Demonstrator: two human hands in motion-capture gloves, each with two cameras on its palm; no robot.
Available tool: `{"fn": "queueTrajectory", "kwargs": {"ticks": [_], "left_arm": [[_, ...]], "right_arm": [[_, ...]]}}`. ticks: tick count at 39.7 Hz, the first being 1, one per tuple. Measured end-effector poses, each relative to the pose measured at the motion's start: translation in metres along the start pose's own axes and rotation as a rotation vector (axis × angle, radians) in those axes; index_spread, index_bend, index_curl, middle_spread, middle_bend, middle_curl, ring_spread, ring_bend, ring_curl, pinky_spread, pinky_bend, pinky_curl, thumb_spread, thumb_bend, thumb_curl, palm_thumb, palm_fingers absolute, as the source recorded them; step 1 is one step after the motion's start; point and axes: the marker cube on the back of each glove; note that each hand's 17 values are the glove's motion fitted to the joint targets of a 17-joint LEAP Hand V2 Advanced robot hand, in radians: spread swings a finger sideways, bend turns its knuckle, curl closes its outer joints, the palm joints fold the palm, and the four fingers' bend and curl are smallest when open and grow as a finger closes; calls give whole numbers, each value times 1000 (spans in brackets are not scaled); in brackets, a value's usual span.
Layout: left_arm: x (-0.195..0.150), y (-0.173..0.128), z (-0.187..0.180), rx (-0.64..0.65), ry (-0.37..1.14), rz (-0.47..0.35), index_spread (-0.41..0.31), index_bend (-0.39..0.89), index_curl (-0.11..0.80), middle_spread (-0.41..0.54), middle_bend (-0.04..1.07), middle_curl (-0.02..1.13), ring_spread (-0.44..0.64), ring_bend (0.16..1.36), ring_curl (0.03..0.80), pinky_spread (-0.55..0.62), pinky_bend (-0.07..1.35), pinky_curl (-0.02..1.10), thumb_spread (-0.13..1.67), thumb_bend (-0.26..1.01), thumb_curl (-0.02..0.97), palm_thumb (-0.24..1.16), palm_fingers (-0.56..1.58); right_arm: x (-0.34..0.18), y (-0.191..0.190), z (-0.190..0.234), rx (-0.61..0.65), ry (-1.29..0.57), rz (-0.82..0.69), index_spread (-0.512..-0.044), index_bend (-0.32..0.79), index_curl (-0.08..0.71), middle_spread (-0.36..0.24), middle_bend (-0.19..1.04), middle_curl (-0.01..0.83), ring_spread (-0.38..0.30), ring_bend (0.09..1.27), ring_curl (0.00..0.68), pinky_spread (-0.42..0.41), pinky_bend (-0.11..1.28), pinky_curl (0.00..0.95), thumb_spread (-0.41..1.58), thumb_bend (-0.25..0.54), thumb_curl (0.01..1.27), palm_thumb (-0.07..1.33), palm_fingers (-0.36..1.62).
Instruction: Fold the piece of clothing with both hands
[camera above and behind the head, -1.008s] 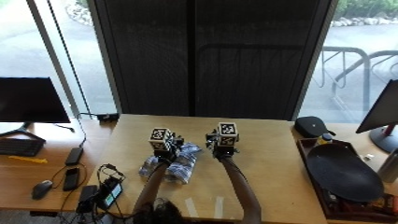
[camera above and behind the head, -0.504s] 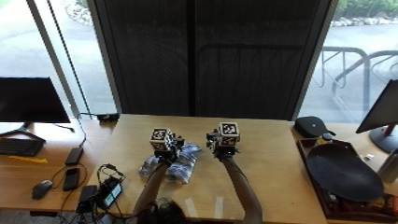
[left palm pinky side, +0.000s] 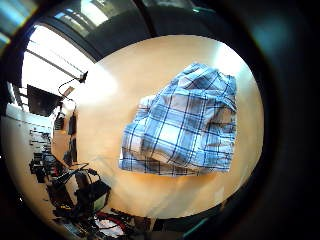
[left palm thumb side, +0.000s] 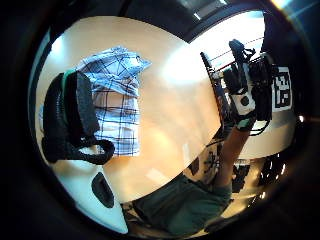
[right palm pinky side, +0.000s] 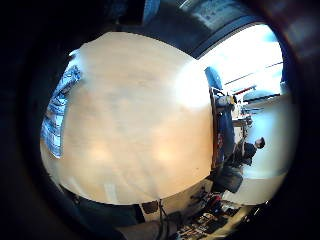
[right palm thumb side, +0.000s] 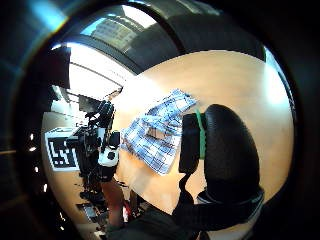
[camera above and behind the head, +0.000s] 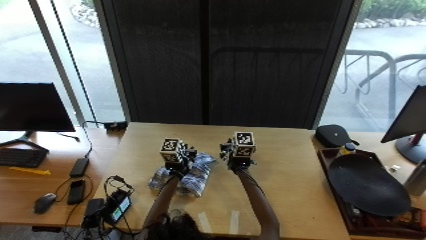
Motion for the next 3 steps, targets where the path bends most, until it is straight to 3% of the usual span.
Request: {"fn": "queueTrajectory", "kwargs": {"ticks": [3], "left_arm": [[8,11,-1,-56,48,6,-131,168,385,46,180,354,311,478,303,399,340,322,1526,288,319,378,279]], "right_arm": [[0,2,-1,-6,9,7,-374,177,356,20,148,205,152,277,271,283,693,354,1428,64,333,463,112]]}}
